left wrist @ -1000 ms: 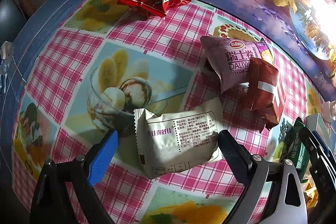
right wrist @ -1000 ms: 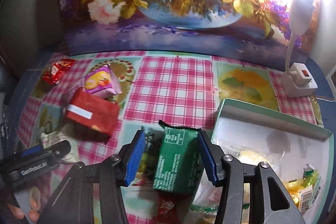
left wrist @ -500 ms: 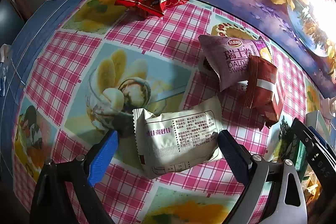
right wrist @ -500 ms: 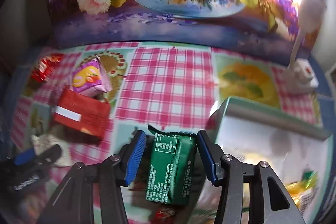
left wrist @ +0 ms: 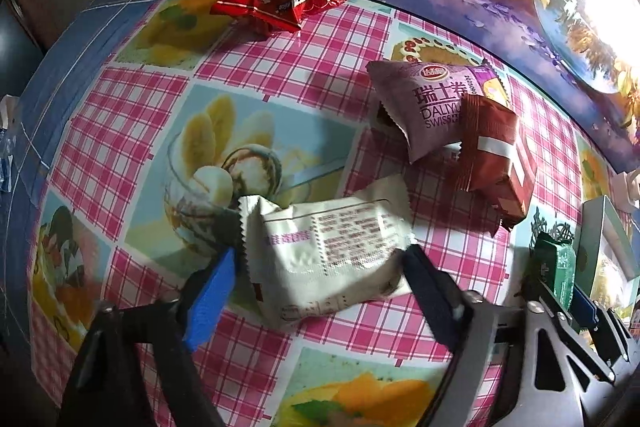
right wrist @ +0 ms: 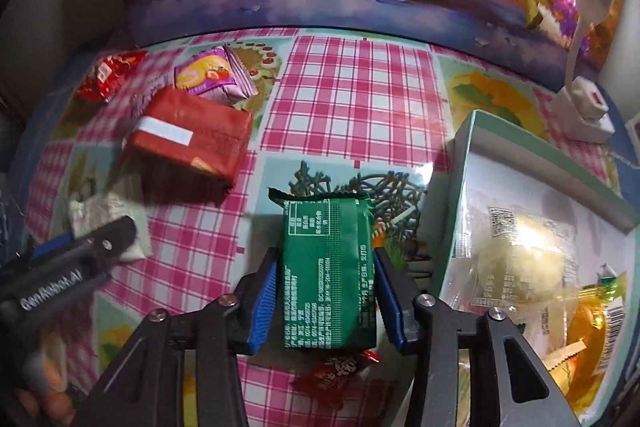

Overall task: Organize snacks
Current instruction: 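Grasp the green biscuit pack with the right gripper while the left grasps the white pastry pack, then carry the green pack and white pastry pack over the white tray with both grippers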

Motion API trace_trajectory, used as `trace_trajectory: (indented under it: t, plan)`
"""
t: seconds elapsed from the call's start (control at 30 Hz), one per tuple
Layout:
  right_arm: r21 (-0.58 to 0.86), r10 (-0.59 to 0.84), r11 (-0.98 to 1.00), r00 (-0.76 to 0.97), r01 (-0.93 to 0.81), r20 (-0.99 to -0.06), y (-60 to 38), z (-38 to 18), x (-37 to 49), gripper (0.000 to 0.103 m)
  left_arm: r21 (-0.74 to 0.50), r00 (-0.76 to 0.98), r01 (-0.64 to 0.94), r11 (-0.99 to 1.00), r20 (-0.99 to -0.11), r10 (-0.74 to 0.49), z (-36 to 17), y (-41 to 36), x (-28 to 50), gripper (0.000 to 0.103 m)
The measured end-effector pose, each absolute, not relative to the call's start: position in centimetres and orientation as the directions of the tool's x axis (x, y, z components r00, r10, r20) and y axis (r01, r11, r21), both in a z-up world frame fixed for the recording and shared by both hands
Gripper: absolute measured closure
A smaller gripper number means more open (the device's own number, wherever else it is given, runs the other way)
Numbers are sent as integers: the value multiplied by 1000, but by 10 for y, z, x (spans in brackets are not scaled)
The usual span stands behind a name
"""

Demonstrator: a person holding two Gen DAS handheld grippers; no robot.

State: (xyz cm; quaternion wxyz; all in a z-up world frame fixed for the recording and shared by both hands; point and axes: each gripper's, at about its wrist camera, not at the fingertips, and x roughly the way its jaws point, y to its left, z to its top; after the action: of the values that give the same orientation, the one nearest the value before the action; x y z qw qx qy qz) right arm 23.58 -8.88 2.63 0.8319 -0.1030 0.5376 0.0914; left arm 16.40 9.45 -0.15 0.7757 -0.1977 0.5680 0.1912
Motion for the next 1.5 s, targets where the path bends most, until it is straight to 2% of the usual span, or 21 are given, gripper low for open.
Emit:
trace_trajectory:
  t: [0.13,0.23,0.6,0.87,1.17,1.5]
  plan:
    - [-83,31,964,420,-252,-907,-87,24,230,60,-94,289,-516,851,-955,70,1,92,162,31]
    - [-70,37,969,420,-237,-907,-86,24,225,60,-125,307,-522,844,-950,49,5,96,158,47]
    - [-35,87,966,453,-254,-887,-80,49,179,60,-141,308,-563,815,-950,48,11,106,137,49]
    - [-3,117,969,472,-246,-874,-90,71,163,60,-123,334,-569,813,-938,91,43,112,116,51]
    - [40,138,978,492,-205,-860,-112,88,161,60,-99,413,-513,853,-899,144,85,79,123,51]
    - [66,106,993,520,-95,-847,-158,104,173,60,-145,492,-388,910,-868,71,111,28,146,51]
